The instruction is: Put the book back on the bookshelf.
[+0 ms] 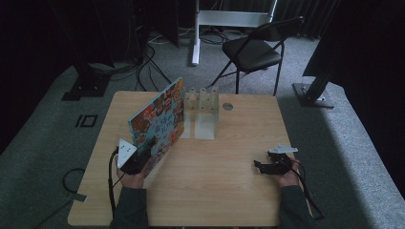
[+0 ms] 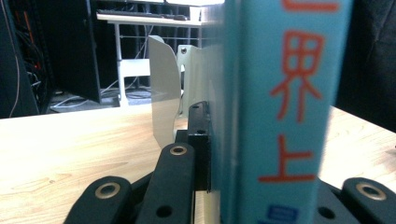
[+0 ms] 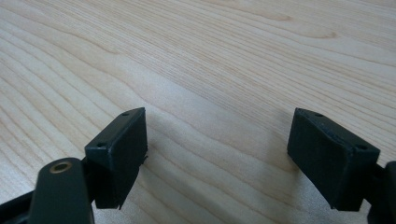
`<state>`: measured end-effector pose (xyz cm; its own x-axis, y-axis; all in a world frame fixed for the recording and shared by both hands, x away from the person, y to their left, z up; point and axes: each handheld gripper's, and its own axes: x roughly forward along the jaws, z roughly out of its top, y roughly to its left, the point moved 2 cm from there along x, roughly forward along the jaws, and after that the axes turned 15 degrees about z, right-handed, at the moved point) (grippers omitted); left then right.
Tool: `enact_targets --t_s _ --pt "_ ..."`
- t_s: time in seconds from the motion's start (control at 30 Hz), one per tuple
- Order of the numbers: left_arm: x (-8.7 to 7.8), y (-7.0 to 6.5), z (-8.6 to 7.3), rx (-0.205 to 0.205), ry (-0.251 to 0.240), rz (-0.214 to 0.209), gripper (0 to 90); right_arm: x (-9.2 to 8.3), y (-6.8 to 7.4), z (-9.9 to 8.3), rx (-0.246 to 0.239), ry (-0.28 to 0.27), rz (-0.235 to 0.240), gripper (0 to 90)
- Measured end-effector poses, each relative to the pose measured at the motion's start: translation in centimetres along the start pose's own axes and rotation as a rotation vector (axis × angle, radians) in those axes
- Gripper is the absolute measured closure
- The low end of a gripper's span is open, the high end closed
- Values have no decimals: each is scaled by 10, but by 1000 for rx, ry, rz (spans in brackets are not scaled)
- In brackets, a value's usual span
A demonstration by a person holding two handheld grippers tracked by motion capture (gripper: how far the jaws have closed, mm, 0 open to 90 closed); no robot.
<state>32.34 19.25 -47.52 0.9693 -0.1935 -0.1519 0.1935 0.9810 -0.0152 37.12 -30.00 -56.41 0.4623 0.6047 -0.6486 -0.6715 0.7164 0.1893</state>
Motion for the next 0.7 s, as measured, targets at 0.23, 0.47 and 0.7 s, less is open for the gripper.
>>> enact_targets --t_s 0.23,0.47,0.7 --pt "2 -3 1 3 -2 6 809 0 0 0 1 -1 1 198" --pt "5 -5 3 -4 -6 20 809 0 0 0 2 -2 2 198" --pt "9 -7 5 -2 -8 46 810 0 -1 0 2 -3 3 198"
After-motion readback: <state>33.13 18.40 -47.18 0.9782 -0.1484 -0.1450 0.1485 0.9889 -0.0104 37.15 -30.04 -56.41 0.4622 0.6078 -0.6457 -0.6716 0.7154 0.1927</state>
